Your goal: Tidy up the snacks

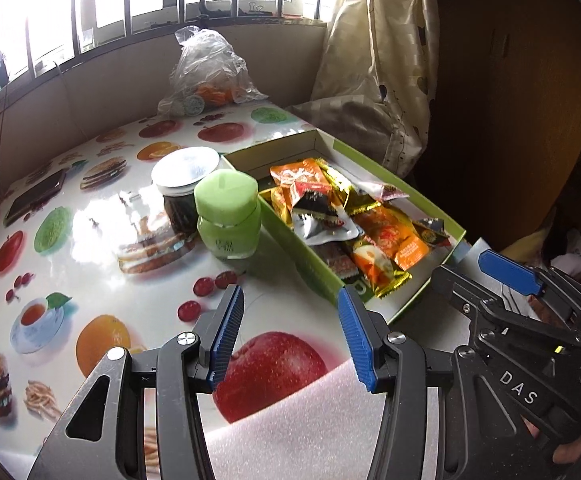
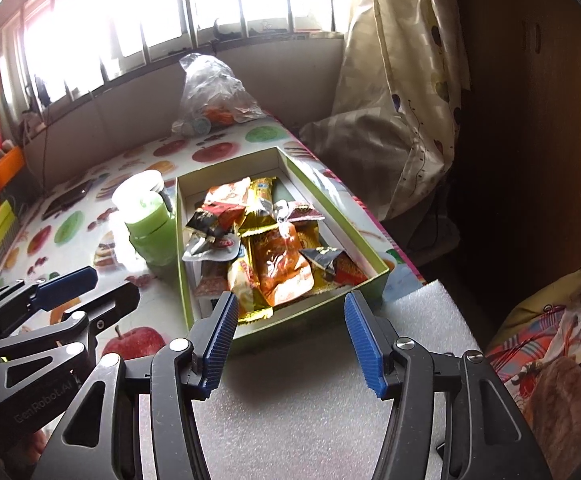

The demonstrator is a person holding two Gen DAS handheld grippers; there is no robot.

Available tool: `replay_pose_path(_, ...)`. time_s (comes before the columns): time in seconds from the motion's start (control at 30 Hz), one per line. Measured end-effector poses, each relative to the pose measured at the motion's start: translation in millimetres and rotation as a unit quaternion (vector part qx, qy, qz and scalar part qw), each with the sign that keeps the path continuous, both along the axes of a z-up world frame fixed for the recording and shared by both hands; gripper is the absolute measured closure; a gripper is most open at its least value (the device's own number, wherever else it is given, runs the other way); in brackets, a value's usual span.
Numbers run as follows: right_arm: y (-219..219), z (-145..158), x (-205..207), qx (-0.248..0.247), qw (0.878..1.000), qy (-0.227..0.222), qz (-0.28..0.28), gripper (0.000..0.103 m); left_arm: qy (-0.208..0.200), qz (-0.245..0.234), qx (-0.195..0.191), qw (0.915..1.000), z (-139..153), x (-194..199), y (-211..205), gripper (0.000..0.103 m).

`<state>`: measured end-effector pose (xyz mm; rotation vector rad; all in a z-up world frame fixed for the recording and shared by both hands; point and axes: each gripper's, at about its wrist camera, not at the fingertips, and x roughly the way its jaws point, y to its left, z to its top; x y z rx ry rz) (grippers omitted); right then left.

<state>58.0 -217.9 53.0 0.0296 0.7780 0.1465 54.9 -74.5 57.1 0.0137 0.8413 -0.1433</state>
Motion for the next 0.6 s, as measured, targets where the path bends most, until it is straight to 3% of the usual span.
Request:
replay_pose_path(0.4,6,-36,-27,-0.021,0.999,0.033,0.004,0.047,0.052,0.007,0.01,0.9986,-44,-27,3,0.052)
replay_pose_path(0.6,11,-45,-31,-0.032,0.999,0.03,0.004,0.045,0.05,0.016,0.007,0.9986,-50,-30,5,0.052)
